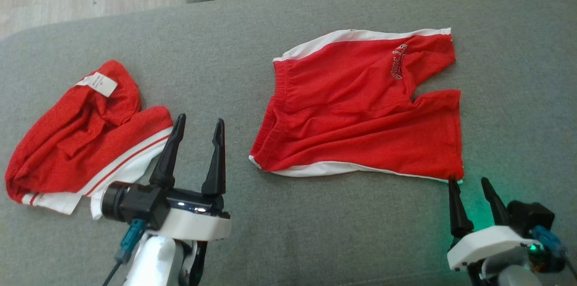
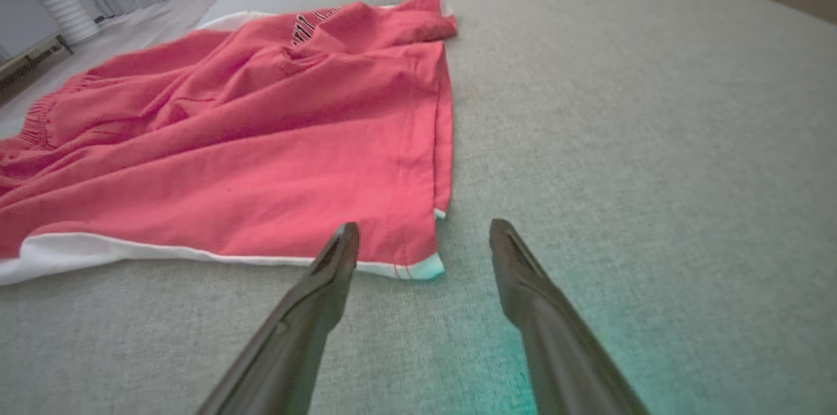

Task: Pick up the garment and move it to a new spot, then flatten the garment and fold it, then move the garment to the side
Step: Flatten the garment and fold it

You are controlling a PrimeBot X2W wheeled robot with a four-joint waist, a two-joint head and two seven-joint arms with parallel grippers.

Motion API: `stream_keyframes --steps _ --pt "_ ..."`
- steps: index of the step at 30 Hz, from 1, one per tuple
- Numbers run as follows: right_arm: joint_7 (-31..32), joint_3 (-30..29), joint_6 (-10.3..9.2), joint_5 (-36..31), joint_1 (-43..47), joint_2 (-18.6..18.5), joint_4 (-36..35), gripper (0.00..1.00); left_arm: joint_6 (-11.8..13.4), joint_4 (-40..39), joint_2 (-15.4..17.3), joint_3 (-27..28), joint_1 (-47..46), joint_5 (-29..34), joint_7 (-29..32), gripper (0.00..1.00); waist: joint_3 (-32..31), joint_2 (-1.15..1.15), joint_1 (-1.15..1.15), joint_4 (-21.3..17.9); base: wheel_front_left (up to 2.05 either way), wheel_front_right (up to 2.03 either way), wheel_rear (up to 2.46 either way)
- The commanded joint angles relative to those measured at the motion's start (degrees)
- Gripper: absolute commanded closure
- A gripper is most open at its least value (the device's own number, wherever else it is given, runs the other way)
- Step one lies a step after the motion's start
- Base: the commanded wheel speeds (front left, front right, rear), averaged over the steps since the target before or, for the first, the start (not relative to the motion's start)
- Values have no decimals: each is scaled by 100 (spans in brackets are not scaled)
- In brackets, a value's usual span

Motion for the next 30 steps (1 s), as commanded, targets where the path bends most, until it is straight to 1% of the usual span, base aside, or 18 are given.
stream_keyframes --steps 1,12,17,18,19,20,25,30 --pt "-6 118 -4 34 -117 -34 -114 0 -22 -151 38 142 -160 49 -36 0 20 0 0 23 0 0 0" --pt "245 98 -4 38 -507 -34 526 0 -59 -102 29 138 -312 83 -36 0 208 0 0 213 0 0 0" --pt "146 142 -4 1 -623 -34 658 1 -51 -87 33 165 -331 93 -36 0 229 0 0 220 0 0 0" --pt "127 149 -4 -14 -642 -34 673 15 -50 -80 36 172 -329 95 -36 0 226 0 0 213 0 0 0" --pt "102 153 -4 -33 -658 -34 680 60 -49 -71 38 179 -326 95 -36 0 220 0 0 204 0 0 0" --pt "75 154 -4 -66 -671 -34 680 100 -48 -61 38 184 -323 95 -36 0 212 0 0 193 0 0 0" --pt "-16 93 -4 -214 -673 -34 587 100 -45 -32 36 205 -316 94 -36 0 153 0 0 118 0 0 0" --pt "-44 -86 -4 -330 -609 -34 402 100 -61 19 43 196 -297 102 -36 0 106 0 0 37 0 0 0"
